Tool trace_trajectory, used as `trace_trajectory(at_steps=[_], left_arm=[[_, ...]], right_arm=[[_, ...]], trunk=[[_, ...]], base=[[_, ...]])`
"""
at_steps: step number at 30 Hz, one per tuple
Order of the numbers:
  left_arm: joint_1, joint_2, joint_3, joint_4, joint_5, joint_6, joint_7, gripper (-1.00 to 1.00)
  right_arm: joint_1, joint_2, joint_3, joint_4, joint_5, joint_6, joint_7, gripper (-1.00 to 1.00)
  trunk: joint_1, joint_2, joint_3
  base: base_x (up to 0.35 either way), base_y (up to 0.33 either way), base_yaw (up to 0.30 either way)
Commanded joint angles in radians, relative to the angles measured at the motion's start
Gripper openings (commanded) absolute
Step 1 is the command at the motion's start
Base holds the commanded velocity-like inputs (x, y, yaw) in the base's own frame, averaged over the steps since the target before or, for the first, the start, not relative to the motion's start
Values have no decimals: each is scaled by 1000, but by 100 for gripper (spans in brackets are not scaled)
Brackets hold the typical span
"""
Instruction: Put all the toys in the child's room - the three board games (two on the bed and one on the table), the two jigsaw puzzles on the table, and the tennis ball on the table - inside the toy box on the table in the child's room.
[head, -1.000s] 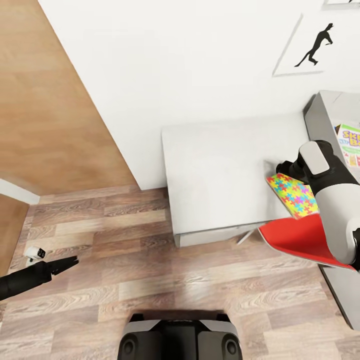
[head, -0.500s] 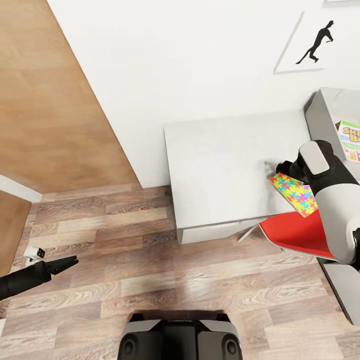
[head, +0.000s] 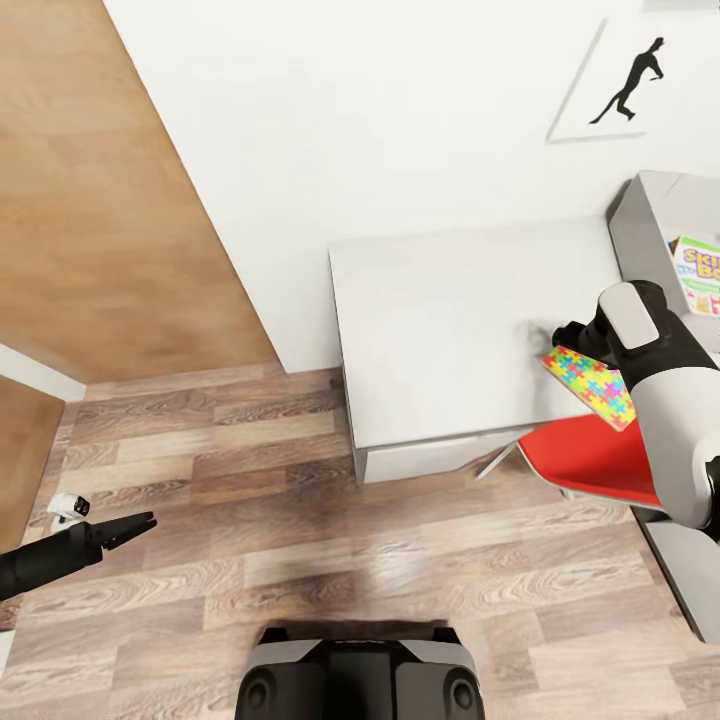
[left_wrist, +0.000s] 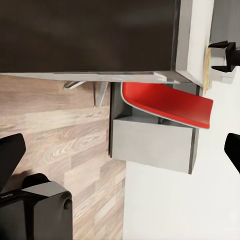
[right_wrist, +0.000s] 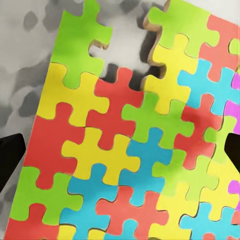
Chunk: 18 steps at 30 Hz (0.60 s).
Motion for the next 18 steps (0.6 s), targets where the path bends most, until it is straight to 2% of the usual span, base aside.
trace_trajectory(at_steps=[1,6,18], left_arm=[[0,0,0,0,3,10,-1,100],[0,0,0,0,2,10,-1,100],[0,0,0,0,3,10,-1,100]], right_arm=[[-1,-1,5,-1,-10,3,-9,100],[-1,-1,5,-1,-10,3,-9,100],[-1,-1,4,-1,-10,3,-10,100]], trunk=[[0,-2,-1],[0,-2,-1],[0,-2,-1]], base=[[-100,1,0],[-150,0,0],[-74,0,0]])
